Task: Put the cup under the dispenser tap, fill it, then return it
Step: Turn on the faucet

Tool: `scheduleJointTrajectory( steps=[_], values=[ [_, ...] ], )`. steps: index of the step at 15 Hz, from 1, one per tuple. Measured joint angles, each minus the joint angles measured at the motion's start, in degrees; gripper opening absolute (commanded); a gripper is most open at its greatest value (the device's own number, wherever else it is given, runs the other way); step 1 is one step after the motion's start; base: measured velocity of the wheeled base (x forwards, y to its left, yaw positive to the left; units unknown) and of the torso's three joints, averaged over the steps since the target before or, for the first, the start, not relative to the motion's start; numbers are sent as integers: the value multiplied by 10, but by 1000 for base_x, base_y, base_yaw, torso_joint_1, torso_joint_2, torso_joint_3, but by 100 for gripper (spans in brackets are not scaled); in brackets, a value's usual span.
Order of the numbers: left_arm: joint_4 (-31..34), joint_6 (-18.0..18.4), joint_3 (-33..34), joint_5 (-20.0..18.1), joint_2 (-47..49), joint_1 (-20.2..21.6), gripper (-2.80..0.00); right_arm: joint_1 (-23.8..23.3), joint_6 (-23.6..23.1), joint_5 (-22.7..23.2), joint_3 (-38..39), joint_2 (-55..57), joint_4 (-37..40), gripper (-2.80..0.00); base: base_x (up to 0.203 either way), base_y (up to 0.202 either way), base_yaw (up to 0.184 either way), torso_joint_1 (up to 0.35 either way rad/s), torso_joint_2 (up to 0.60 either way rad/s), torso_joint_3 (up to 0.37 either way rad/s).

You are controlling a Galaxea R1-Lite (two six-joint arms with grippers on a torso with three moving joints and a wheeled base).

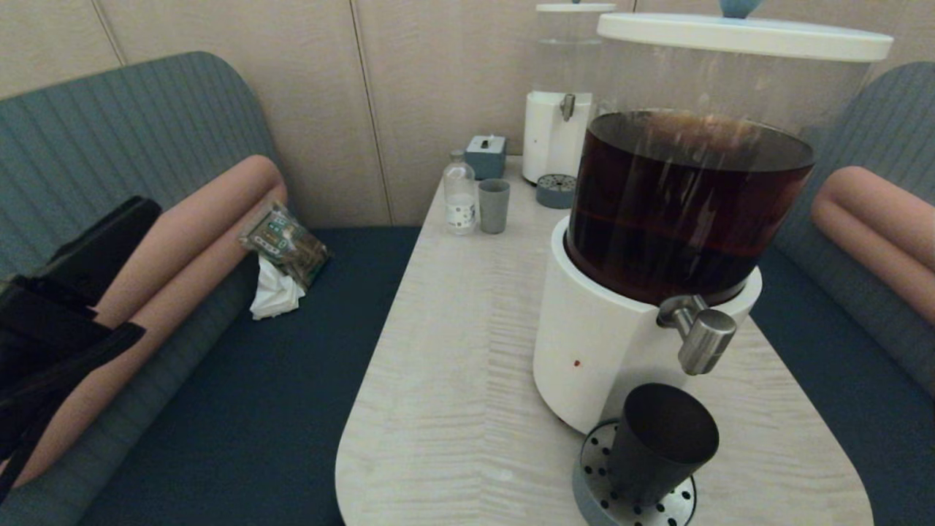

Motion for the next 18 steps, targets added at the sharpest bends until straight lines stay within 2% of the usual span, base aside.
scheduleJointTrajectory(
  steps=[4, 7, 12, 13, 16, 18],
  values=[
    [6, -20, 27, 38, -127, 60, -280, 0, 0, 0, 0, 0, 0, -280, 0, 0, 0, 0, 0, 0],
    [21, -27, 49, 48, -250, 87, -280, 0, 0, 0, 0, 0, 0, -280, 0, 0, 0, 0, 0, 0],
    [166, -37, 59, 41, -482, 104, -280, 0, 0, 0, 0, 0, 0, -280, 0, 0, 0, 0, 0, 0],
    [179, -34, 68, 37, -513, 105, -280, 0, 0, 0, 0, 0, 0, -280, 0, 0, 0, 0, 0, 0],
    [177, 24, 80, 34, -560, 105, -280, 0, 0, 0, 0, 0, 0, -280, 0, 0, 0, 0, 0, 0],
    [177, 45, 85, 23, -573, 104, -280, 0, 0, 0, 0, 0, 0, -280, 0, 0, 0, 0, 0, 0]
  ],
)
